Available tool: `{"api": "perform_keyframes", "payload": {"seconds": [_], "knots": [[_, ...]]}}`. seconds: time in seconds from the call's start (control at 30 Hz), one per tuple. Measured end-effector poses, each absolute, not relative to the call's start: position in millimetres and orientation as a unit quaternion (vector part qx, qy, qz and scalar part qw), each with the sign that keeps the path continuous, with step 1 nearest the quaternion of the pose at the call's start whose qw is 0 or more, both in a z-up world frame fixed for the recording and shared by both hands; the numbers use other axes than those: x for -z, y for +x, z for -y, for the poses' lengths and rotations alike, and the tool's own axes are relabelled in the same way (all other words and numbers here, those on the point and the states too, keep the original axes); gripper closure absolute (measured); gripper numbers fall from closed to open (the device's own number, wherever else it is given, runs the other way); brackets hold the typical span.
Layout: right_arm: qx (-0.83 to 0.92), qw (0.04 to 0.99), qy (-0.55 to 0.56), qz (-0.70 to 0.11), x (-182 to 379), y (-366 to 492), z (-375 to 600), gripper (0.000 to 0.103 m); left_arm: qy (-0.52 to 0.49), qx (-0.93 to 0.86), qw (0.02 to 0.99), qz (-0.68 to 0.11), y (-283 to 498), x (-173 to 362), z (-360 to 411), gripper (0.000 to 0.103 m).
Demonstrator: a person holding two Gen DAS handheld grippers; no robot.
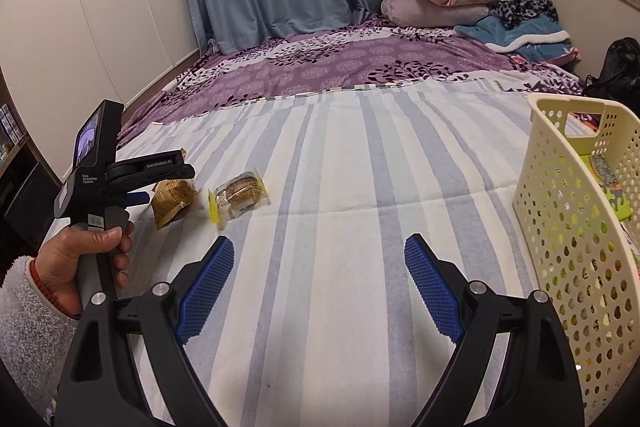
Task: Organize snacks
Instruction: 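Grasp the golden bag with the left tool while the right tool grasps the clear-wrapped cookie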
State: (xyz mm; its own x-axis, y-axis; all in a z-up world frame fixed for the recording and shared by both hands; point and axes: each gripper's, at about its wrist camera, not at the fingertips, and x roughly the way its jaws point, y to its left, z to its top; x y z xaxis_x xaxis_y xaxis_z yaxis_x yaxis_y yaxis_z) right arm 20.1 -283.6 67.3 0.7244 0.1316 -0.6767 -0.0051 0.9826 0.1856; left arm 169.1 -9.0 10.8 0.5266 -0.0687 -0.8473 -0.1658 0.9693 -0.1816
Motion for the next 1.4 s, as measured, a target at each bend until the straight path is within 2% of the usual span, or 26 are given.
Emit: {"api": "perform_keyframes", "payload": {"seconds": [0.03, 0.1, 0.17, 0.2, 0.23, 0.77, 1.13, 1.2, 1.33, 1.4], "knots": [[-0.038, 0.924, 0.084, -0.371, -66, 22, 282, 0.016, -0.124, -0.023, 0.865, -0.485, 169, -9, 8, 0.016], [-0.040, 0.923, 0.080, -0.374, -64, 27, 278, 0.016, -0.131, -0.017, 0.865, -0.485, 169, -8, 6, 0.022], [-0.047, 0.921, 0.074, -0.379, -62, 34, 273, 0.016, -0.127, -0.011, 0.867, -0.481, 169, -9, 6, 0.033], [-0.050, 0.921, 0.071, -0.381, -61, 38, 270, 0.016, -0.130, -0.004, 0.866, -0.482, 169, -9, 5, 0.043], [-0.057, 0.920, 0.065, -0.383, -60, 43, 265, 0.016, -0.133, 0.001, 0.865, -0.483, 169, -9, 5, 0.048], [-0.141, 0.888, 0.008, -0.437, -27, 133, 191, 0.015, -0.138, 0.032, 0.876, -0.460, 145, -34, -14, 0.050], [-0.116, 0.877, -0.033, -0.465, -4, 161, 173, 0.015, -0.147, 0.051, 0.883, -0.443, 128, -50, -17, 0.051], [-0.107, 0.879, -0.040, -0.464, -5, 160, 172, 0.018, -0.148, 0.054, 0.883, -0.441, 126, -52, -16, 0.051], [-0.093, 0.883, -0.047, -0.457, -7, 158, 173, 0.040, -0.144, 0.061, 0.884, -0.440, 124, -54, -12, 0.050], [-0.093, 0.884, -0.039, -0.456, -8, 157, 177, 0.043, -0.144, 0.063, 0.885, -0.438, 122, -56, -11, 0.050]]}}
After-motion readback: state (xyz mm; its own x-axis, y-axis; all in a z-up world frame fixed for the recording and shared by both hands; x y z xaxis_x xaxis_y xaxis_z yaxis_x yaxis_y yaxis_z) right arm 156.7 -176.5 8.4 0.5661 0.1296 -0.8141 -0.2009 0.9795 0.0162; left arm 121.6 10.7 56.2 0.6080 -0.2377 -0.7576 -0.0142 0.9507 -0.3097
